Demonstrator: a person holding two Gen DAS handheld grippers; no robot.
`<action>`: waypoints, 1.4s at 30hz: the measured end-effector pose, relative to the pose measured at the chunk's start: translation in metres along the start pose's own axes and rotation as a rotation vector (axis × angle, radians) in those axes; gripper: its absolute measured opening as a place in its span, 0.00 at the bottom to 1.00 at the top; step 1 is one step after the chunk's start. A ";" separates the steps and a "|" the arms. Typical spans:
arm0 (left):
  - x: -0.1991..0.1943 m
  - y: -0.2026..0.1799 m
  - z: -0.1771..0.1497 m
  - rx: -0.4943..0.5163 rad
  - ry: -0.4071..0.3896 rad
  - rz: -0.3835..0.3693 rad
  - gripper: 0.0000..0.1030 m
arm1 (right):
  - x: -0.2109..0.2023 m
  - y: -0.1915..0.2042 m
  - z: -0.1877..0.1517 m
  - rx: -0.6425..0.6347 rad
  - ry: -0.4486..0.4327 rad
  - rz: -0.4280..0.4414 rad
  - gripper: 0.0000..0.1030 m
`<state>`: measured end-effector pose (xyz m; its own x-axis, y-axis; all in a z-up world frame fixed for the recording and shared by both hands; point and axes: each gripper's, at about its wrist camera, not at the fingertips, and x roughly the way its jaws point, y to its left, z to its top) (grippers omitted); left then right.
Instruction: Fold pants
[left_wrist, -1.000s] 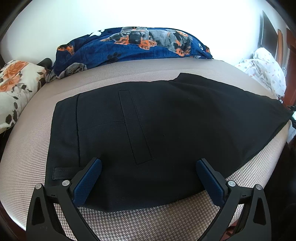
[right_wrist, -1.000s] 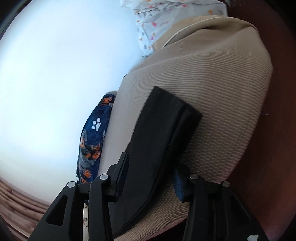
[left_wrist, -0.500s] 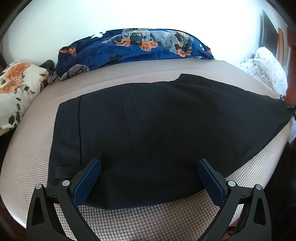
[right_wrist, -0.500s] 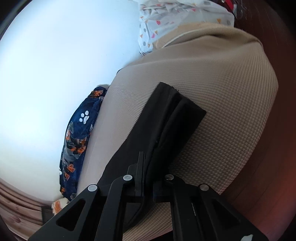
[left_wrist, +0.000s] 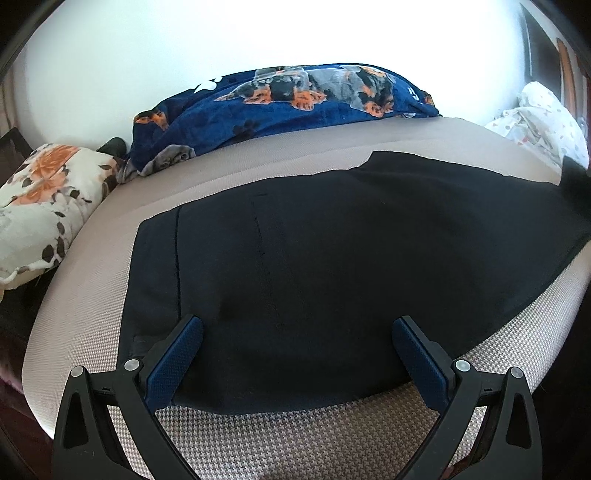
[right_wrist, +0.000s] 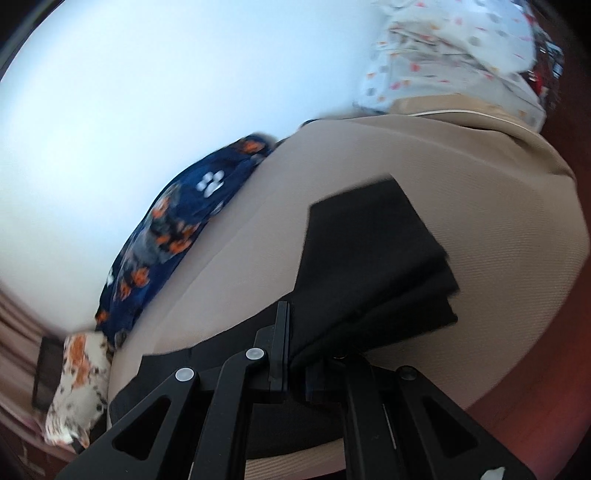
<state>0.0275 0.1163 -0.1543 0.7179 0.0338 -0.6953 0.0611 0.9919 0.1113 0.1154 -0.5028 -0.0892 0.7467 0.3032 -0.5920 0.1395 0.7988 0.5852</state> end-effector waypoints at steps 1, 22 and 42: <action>0.000 0.001 0.000 -0.004 0.001 0.000 0.99 | 0.003 0.009 -0.003 -0.016 0.007 0.004 0.06; 0.002 0.010 -0.002 -0.044 0.003 0.004 0.99 | 0.075 0.139 -0.104 -0.249 0.209 0.091 0.06; 0.002 0.011 -0.004 -0.045 0.000 0.006 0.99 | 0.089 0.175 -0.146 -0.369 0.245 0.066 0.07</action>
<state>0.0274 0.1273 -0.1572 0.7180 0.0394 -0.6950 0.0258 0.9962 0.0831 0.1112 -0.2606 -0.1202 0.5641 0.4382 -0.6999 -0.1777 0.8921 0.4154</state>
